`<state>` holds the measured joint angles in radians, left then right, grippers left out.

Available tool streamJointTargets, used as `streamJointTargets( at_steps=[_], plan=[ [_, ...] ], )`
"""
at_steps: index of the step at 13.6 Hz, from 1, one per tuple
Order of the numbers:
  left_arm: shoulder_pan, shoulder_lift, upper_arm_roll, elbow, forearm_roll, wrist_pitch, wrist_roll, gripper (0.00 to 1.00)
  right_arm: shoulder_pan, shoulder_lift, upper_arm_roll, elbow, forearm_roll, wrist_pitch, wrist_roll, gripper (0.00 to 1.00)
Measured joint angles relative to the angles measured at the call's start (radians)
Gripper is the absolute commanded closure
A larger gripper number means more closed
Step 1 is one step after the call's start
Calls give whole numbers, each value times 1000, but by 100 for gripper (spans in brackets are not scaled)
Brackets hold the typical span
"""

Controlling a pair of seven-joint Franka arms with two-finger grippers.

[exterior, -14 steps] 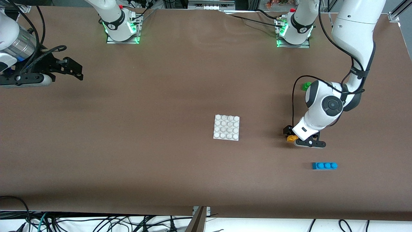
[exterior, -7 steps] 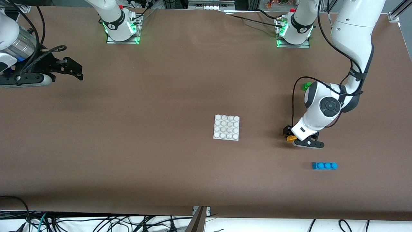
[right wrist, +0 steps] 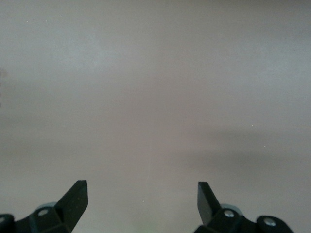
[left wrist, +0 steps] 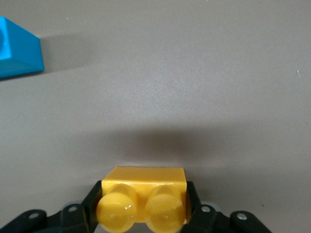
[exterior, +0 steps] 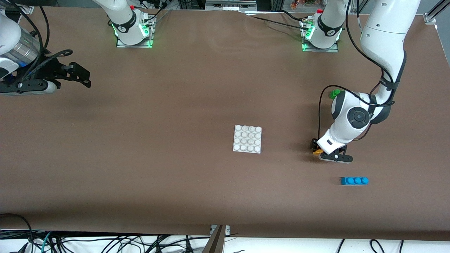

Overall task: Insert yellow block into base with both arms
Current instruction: 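Close the left gripper on the yellow block, then carry the yellow block over the white base plate with the left gripper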

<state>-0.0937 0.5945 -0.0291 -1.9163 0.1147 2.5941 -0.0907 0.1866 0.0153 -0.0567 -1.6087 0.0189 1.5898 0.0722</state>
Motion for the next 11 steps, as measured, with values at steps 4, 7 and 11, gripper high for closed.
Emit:
streamJointTargets(
  at_steps=[4, 7, 11],
  plan=[
    [0, -9, -4, 43, 0, -42, 0, 73, 0, 0, 0, 0, 0, -2, 0, 0],
    [-3, -41, -38, 150, -1, -235, -19, 73, 0, 0, 0, 0, 0, -4, 0, 0],
    [-66, -60, -140, 282, -1, -406, -214, 73, -1, 0, 0, 0, 0, -5, 0, 0]
  ],
)
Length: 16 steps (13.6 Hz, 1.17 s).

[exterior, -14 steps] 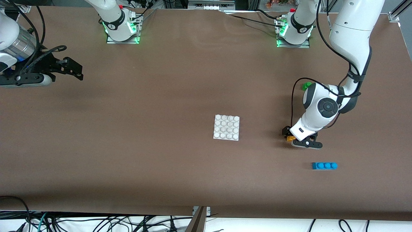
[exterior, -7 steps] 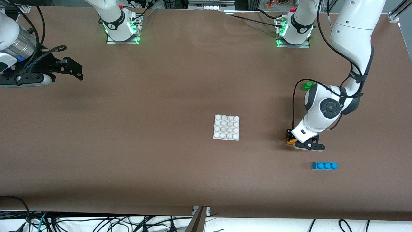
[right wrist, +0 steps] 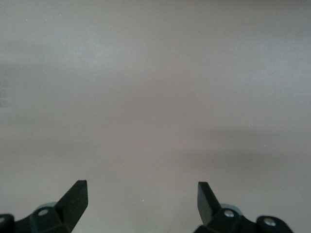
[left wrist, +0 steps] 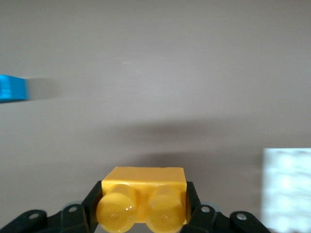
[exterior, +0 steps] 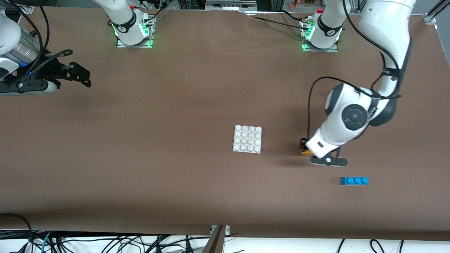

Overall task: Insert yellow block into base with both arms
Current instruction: 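Carry the yellow block over the white base plate with the left gripper, then press the yellow block down onto the plate studs with the left gripper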

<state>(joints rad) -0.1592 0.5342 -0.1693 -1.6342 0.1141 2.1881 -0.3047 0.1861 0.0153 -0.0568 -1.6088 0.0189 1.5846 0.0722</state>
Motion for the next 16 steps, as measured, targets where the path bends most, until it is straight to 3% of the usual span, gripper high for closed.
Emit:
streamJointTargets(
  at_steps=[8, 16],
  plan=[
    [-253, 69, -26, 11, 0, -5, -198, 72, 0, 0, 0, -12, 0, -2, 0, 0],
    [-303, 145, -25, 16, 0, 76, -229, 73, -1, 6, 0, -16, 0, -2, 1, 0]
  ],
)
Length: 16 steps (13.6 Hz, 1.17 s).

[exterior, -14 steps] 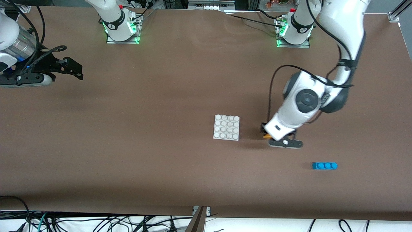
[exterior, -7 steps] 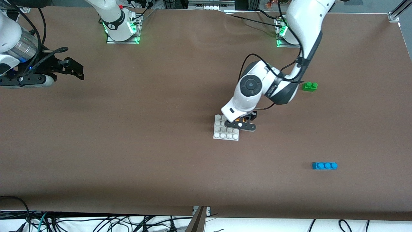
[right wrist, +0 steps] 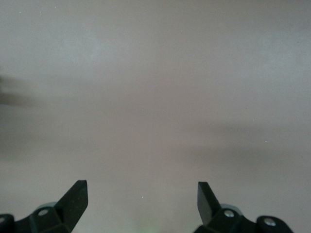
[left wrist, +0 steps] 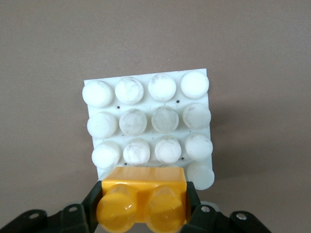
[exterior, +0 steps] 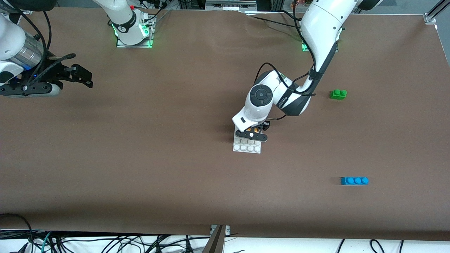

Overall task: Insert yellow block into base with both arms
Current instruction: 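Press the yellow block down onto the plate studs with the left gripper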

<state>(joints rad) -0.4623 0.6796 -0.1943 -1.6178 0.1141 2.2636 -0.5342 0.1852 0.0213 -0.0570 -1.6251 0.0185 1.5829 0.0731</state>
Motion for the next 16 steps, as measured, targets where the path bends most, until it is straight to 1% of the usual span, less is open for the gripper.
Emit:
streamJointTargets(
  at_steps=[5, 7, 10, 16],
  plan=[
    [-13, 18, 12, 0, 0, 63, -5, 73, 0, 0, 0, 0, 0, 0, 0, 0],
    [-15, 31, 13, 1, 25, 87, -5, 73, 0, 0, 0, 0, 0, 0, 0, 0],
    [-14, 39, 18, 1, 83, 99, -9, 73, 0, 0, 0, 0, 0, 0, 0, 0],
    [-15, 42, 18, 2, 83, 104, -11, 73, 0, 0, 0, 0, 0, 0, 0, 0]
  ],
)
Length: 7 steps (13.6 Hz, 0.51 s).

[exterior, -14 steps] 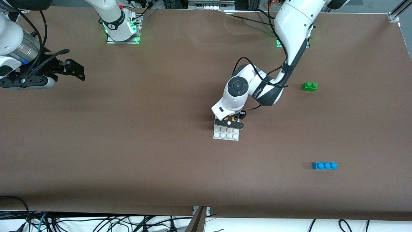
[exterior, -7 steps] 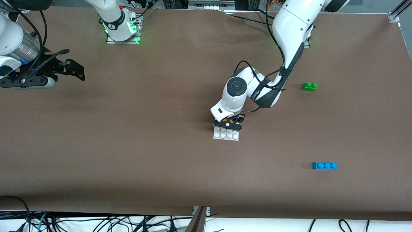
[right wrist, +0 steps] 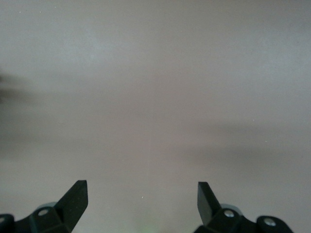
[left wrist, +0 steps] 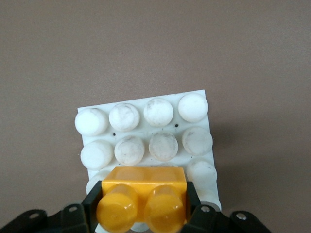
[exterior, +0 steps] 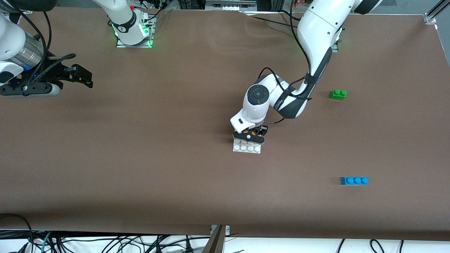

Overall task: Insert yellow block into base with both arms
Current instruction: 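Press the yellow block down onto the plate studs with the left gripper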

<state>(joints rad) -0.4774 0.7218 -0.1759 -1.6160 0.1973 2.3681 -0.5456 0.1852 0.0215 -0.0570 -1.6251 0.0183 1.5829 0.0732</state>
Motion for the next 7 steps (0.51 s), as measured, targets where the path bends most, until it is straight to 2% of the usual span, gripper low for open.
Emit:
streamJointTargets(
  at_steps=[7],
  plan=[
    [-2, 3, 0, 0, 0, 5, -24, 72, 0, 5, 0, 0, 0, 0, 0, 0]
  ],
)
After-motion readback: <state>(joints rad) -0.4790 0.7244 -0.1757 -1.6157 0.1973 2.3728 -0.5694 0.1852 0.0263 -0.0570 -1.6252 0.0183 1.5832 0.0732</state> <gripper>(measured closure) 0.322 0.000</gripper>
